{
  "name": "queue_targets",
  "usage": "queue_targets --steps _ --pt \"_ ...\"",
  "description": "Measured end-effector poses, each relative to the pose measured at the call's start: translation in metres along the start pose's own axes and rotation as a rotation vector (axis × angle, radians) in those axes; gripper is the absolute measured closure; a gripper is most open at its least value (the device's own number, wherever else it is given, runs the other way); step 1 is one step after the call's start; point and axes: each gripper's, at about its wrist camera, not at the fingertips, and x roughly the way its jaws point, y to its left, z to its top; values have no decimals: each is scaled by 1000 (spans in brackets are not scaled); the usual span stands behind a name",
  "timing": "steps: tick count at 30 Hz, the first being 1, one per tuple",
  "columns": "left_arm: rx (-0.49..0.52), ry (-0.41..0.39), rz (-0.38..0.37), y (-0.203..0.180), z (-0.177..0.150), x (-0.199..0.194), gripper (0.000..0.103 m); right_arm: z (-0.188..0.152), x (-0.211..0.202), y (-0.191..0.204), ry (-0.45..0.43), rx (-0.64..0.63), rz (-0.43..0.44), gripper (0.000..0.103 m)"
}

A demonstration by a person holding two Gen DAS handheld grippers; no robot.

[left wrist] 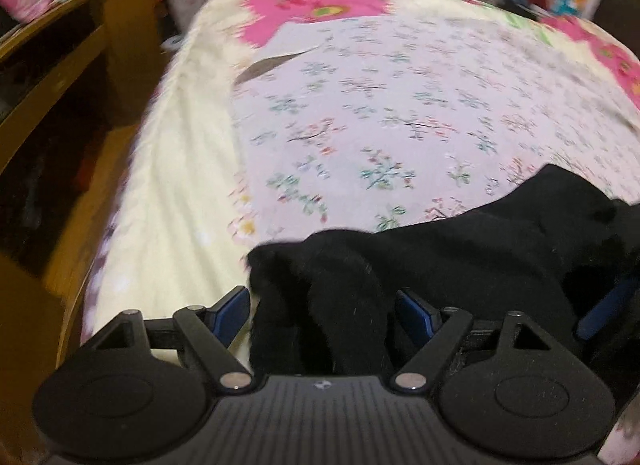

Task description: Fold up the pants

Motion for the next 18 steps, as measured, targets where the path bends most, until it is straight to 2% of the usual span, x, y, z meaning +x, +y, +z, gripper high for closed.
queue_targets --steps 4,7,11,13,15,16,18 --pt "81 -9 -25 0 10 10 16 -1 0 -3 -8 9 4 49" --pt "104 -32 -120 2 18 8 18 -3 -2 -8 -15 27 8 49" --pt "149 54 -158 4 20 30 21 -5 -3 -12 -27 52 11 48" --pt "114 125 -240 15 24 42 21 -6 -4 -11 -32 52 14 48" --pt "71 148 -290 24 27 41 21 -6 -5 -11 -37 55 14 48" --pt "59 160 -302 26 26 38 23 -7 -6 -11 -41 57 17 48" --pt "80 172 -275 22 20 28 36 -9 -10 -13 -54 65 20 48"
